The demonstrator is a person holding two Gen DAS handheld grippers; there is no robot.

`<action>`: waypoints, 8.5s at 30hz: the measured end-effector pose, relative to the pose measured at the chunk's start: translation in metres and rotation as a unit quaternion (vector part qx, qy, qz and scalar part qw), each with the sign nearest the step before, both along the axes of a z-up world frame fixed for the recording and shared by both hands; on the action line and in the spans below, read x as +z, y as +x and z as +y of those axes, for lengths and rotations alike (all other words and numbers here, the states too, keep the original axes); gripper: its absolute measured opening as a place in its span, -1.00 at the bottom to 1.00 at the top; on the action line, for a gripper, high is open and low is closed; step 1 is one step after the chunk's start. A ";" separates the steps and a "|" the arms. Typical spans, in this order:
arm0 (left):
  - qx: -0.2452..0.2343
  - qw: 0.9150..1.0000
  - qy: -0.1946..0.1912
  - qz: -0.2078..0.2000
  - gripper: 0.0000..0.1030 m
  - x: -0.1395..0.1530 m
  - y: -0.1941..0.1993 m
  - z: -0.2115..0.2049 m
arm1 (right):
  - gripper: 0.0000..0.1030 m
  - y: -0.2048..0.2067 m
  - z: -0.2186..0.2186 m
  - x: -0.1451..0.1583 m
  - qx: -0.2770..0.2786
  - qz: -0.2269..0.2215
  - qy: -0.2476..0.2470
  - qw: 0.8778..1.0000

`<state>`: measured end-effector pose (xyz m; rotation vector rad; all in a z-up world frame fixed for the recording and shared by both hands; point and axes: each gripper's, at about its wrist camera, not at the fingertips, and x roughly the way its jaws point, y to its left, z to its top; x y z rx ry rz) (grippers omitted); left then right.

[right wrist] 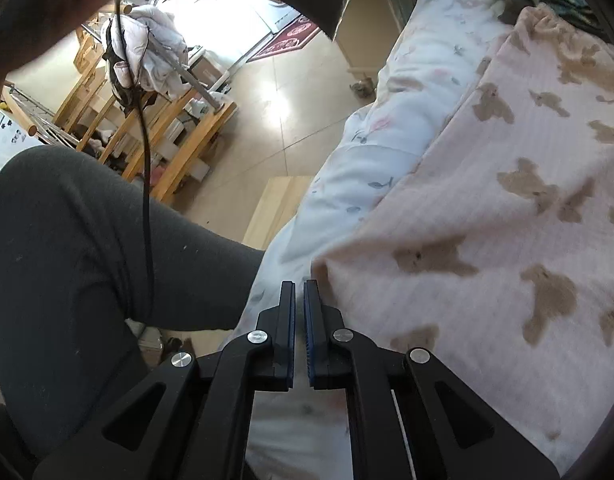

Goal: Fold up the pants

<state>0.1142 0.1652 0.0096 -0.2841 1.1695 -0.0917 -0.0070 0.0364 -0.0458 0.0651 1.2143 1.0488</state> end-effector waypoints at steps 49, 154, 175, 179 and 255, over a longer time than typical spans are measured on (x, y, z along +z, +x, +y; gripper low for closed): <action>0.051 0.984 0.026 0.171 0.16 -0.128 -0.110 -0.041 | 0.08 0.060 -0.334 -0.032 -0.334 0.230 -0.056 0.912; -0.081 0.987 0.120 0.070 -0.18 -0.165 0.180 -0.096 | -0.74 0.383 -0.234 -0.040 -0.240 0.010 -0.118 0.963; -0.089 0.987 0.084 0.102 -0.15 -0.178 0.206 -0.074 | -1.00 0.407 -0.202 -0.072 -0.211 -0.007 -0.150 0.966; -0.081 0.989 0.074 0.102 -0.11 -0.178 0.211 -0.068 | -1.00 0.420 -0.227 -0.069 -0.251 0.031 -0.146 0.957; -0.170 0.937 0.197 0.231 0.18 -0.133 -0.180 -0.117 | -0.81 0.118 -0.311 0.050 -0.278 0.082 0.007 0.957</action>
